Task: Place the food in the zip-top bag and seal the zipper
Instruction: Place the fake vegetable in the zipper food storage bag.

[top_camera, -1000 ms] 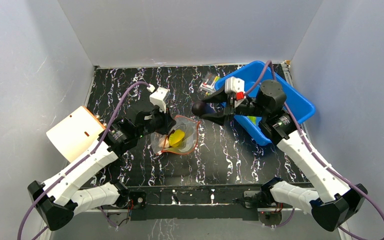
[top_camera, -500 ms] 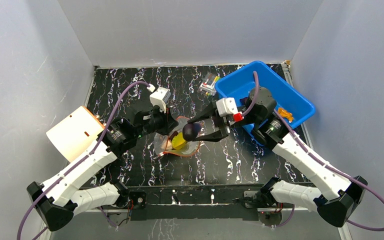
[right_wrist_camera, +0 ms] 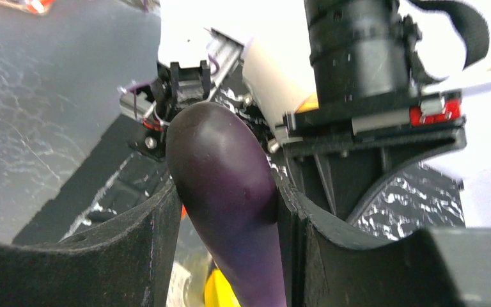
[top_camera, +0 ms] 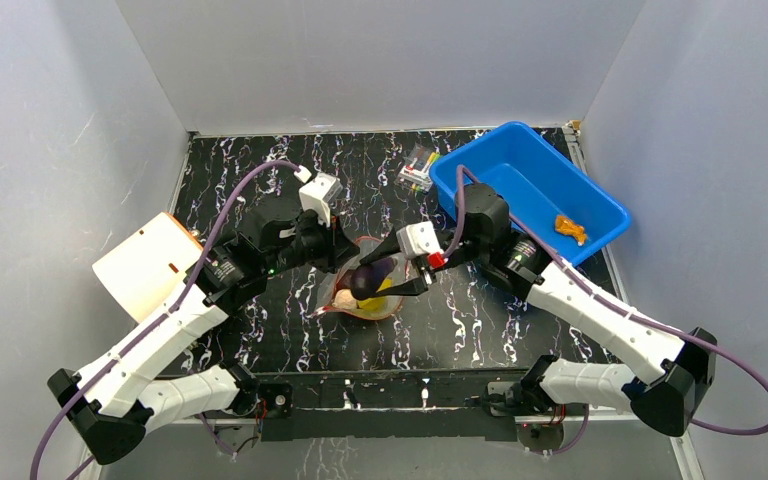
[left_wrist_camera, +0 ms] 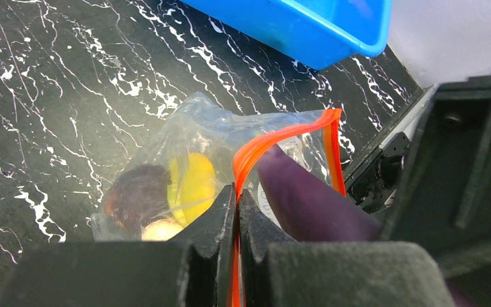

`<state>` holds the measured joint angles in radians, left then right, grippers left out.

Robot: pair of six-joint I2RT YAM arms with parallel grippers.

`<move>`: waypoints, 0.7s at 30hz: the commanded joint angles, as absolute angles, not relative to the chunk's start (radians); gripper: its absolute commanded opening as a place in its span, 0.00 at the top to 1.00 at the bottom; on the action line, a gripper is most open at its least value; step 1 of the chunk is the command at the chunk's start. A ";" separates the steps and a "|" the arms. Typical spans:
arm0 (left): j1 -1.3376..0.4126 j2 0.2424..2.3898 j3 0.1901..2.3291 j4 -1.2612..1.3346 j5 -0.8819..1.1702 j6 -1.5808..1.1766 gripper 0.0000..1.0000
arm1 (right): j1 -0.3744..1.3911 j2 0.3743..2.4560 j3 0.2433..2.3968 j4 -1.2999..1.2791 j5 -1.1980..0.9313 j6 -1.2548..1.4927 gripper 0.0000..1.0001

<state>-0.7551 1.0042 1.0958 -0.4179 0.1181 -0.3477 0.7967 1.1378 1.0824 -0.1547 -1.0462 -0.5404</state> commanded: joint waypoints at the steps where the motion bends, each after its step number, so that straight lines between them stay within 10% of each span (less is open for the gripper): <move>1: -0.751 0.989 1.137 -0.440 0.166 -0.318 1.00 | 0.802 1.153 1.110 -0.306 -0.931 -0.722 0.72; 21: -0.752 0.978 1.163 -0.466 0.197 -0.348 1.00 | 0.872 1.265 1.119 -0.396 -0.611 -0.791 0.74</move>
<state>-0.7551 1.0042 1.1141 -0.4553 0.1661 -0.3340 0.8505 1.2407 1.0904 -0.3992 -0.7311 -0.7593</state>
